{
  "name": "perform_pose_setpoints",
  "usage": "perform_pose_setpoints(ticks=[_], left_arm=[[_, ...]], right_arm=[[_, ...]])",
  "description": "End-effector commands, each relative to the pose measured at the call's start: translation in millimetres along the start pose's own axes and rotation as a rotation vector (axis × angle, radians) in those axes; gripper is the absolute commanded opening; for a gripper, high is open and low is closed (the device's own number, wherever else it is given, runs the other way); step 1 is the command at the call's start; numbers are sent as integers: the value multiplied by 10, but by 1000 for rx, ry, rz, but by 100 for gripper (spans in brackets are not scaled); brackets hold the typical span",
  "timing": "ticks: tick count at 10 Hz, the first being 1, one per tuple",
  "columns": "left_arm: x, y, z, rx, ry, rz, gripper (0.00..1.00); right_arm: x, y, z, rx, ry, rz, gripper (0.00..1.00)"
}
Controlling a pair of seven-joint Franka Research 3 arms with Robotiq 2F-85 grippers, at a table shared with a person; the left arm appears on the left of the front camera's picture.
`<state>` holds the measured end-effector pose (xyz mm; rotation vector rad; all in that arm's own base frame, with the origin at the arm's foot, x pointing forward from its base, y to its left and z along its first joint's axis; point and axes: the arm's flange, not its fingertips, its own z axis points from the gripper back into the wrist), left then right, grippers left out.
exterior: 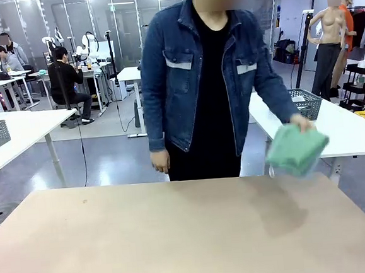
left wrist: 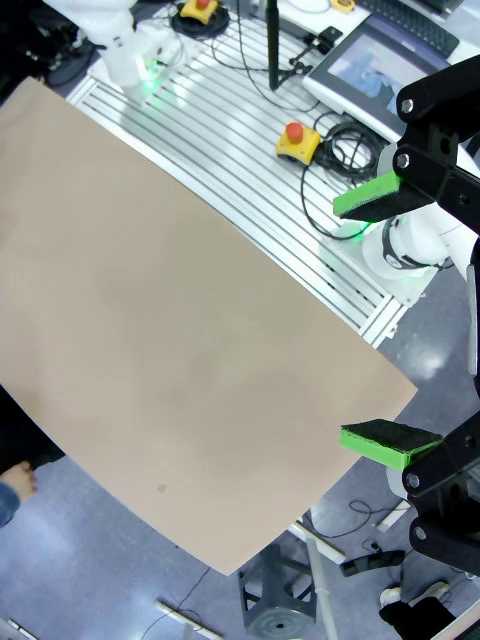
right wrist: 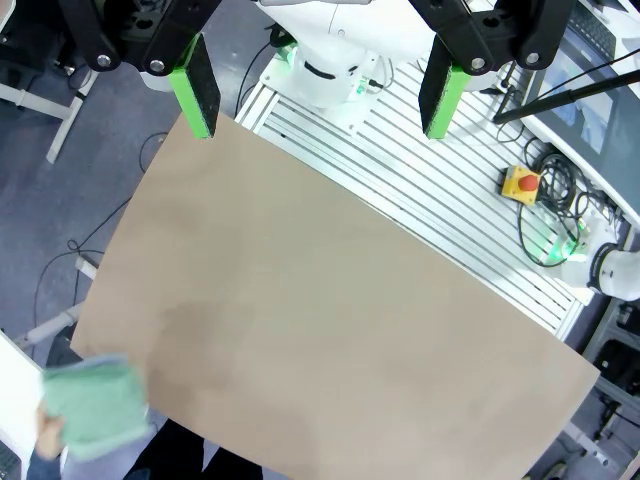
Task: Fold the towels and place them in the basket.
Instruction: Stack the folded Towel with hook on the right side of the table.
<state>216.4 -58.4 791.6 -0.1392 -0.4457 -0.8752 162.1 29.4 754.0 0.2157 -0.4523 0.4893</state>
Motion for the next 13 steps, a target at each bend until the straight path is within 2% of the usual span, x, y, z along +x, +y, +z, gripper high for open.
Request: perform_pose_setpoints(ticks=[1, 13], left_arm=[[-8, -4, 7, 0, 1, 0, 100], [-8, -4, 7, 0, 1, 0, 100]], right_arm=[[-3, 4, -4, 6, 1, 6, 100], [-3, 4, -4, 6, 1, 6, 100]])
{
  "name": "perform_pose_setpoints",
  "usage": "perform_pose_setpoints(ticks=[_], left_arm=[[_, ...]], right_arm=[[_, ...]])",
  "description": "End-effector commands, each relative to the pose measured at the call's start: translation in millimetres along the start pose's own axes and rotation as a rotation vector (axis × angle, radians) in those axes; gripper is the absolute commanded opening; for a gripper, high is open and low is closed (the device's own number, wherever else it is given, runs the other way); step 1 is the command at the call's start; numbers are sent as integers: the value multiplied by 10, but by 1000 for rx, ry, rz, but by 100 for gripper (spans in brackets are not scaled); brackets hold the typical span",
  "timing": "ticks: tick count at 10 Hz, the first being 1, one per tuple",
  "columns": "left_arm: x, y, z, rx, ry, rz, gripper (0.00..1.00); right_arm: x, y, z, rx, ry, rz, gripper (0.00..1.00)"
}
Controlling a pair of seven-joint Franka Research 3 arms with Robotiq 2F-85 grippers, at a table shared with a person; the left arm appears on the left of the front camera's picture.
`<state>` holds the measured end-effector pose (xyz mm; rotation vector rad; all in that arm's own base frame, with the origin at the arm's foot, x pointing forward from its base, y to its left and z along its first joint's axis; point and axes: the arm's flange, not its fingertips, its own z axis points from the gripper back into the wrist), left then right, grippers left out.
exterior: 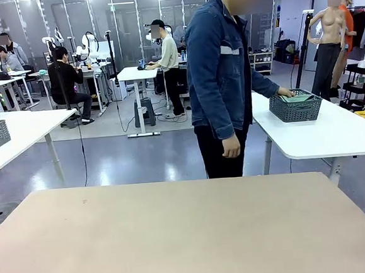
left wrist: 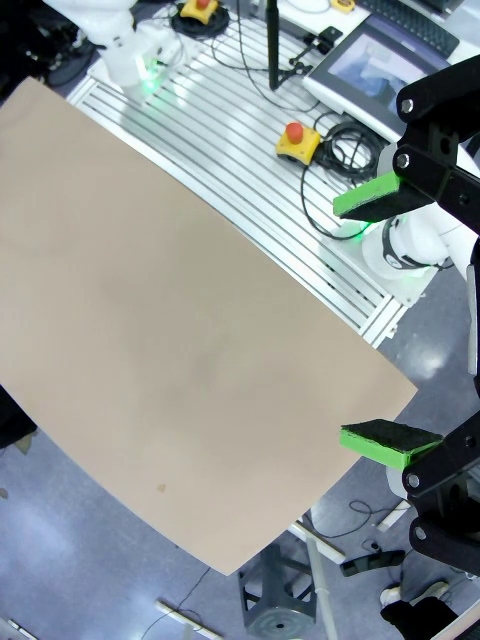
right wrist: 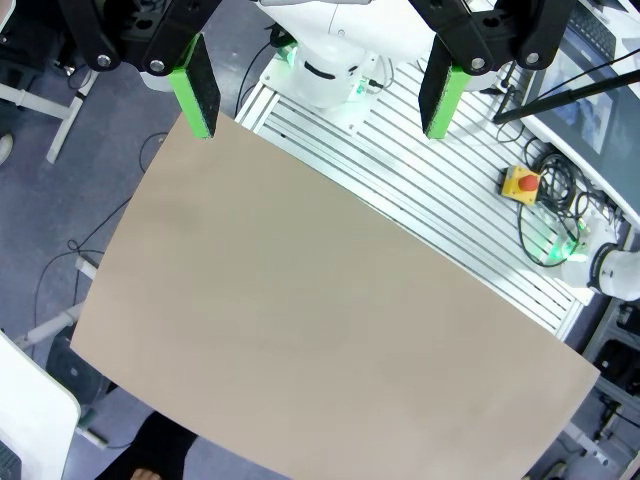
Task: Fold the towels and place them in the basket.
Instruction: Stack the folded Towel with hook on the right side of the table.
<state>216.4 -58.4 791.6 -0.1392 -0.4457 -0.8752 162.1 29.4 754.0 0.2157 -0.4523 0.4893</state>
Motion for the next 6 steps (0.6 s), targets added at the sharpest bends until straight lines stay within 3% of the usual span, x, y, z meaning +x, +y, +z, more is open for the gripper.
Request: perform_pose_setpoints(ticks=[1, 6], left_arm=[[-8, -4, 7, 0, 1, 0, 100], [-8, -4, 7, 0, 1, 0, 100]], right_arm=[[-3, 4, -4, 6, 1, 6, 100], [-3, 4, -4, 6, 1, 6, 100]])
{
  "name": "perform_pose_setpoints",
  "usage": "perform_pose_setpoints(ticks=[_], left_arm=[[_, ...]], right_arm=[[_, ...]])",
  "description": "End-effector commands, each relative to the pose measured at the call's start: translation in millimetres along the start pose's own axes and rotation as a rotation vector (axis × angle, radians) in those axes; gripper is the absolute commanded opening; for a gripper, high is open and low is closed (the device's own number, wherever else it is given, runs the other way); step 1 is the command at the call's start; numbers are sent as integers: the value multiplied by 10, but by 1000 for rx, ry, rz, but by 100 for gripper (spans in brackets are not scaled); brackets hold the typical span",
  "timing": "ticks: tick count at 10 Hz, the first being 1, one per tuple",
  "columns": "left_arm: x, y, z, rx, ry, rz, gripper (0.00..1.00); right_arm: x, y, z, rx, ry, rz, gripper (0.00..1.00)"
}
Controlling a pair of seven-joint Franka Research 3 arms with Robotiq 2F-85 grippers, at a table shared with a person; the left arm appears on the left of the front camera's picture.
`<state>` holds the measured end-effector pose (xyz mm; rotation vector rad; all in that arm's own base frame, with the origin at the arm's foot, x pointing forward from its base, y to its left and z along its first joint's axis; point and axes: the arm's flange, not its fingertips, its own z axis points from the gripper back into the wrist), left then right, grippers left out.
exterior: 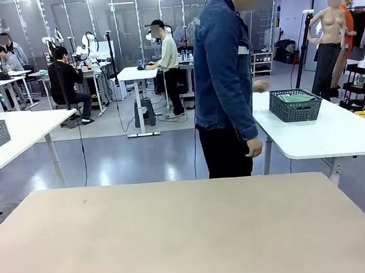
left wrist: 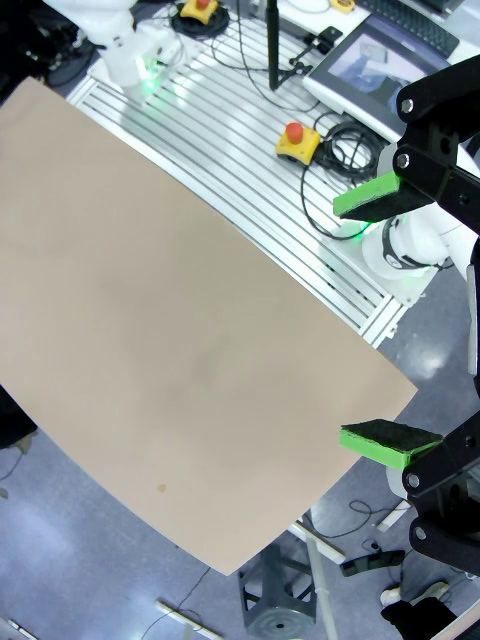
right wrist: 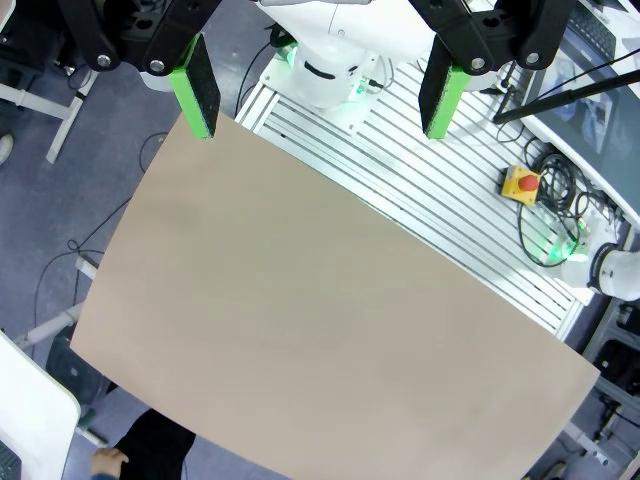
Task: Fold the towels and place them in the basket.
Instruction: Stack the folded Towel with hook on the right side of the table.
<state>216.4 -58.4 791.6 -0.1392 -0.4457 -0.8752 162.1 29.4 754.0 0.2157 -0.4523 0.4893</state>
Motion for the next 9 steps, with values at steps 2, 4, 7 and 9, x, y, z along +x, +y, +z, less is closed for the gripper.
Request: perform_pose_setpoints(ticks=[2, 4, 7, 9], left_arm=[[-8, -4, 7, 0, 1, 1, 100], [-8, -4, 7, 0, 1, 1, 100], [-8, -4, 7, 0, 1, 1, 100], [-8, -4, 7, 0, 1, 1, 100]], right_arm=[[-3, 4, -4, 6, 1, 6, 100], [-3, 4, -4, 6, 1, 6, 100], [-3, 4, -4, 6, 1, 6, 100], [-3, 4, -4, 6, 1, 6, 100]])
